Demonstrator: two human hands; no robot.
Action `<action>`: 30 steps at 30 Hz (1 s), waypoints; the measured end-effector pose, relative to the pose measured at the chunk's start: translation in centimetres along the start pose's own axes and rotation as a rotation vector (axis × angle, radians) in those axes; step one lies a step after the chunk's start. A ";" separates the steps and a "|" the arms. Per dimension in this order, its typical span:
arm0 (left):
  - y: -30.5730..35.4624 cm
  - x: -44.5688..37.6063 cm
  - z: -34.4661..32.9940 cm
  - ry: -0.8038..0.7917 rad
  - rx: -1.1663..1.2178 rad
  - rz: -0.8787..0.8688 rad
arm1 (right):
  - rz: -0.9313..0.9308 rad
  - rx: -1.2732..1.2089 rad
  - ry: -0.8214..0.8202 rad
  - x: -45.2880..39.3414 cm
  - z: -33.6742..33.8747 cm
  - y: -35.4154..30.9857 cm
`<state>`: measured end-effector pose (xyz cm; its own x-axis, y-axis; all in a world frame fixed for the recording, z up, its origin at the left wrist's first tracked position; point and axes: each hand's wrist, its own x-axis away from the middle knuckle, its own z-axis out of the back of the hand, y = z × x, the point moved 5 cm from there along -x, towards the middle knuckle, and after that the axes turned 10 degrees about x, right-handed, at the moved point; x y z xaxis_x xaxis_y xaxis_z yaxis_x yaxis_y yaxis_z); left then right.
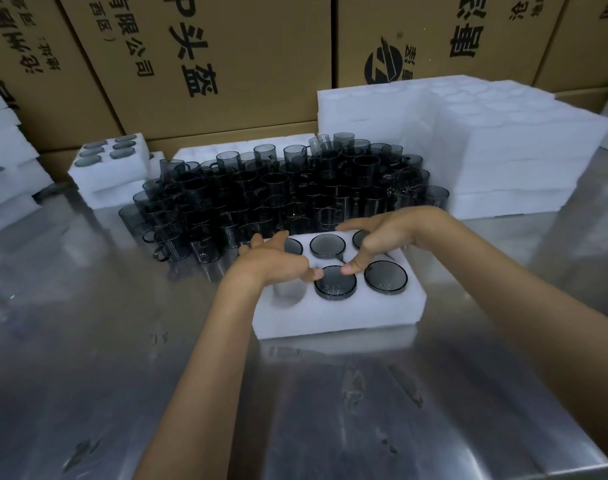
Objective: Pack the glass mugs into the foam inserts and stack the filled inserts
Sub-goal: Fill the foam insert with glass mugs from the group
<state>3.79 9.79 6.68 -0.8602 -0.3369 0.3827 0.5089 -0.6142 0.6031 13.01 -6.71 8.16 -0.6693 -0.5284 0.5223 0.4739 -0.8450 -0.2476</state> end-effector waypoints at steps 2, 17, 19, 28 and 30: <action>-0.2 0.1 -0.2 0.020 0.019 -0.009 | 0.031 -0.069 0.040 -0.1 -0.5 0.5; -5.0 -2.1 4.6 0.476 0.198 -0.353 | 0.173 -0.295 0.600 -1.4 -5.0 3.3; -5.4 -3.4 5.1 0.465 0.082 -0.331 | 0.190 -0.316 0.600 -1.6 -5.2 3.5; -6.9 -4.3 3.7 0.527 0.163 -0.384 | 0.197 -0.387 0.632 -1.5 -5.3 3.6; -7.0 -3.7 4.4 0.602 0.229 -0.407 | 0.197 -0.365 0.639 -1.3 -5.3 3.5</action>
<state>3.57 18.49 4.15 -0.8170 -0.4870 -0.3088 0.0858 -0.6321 0.7701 12.49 -9.39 2.34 -0.8455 -0.5234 -0.1060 0.4742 -0.6446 -0.5997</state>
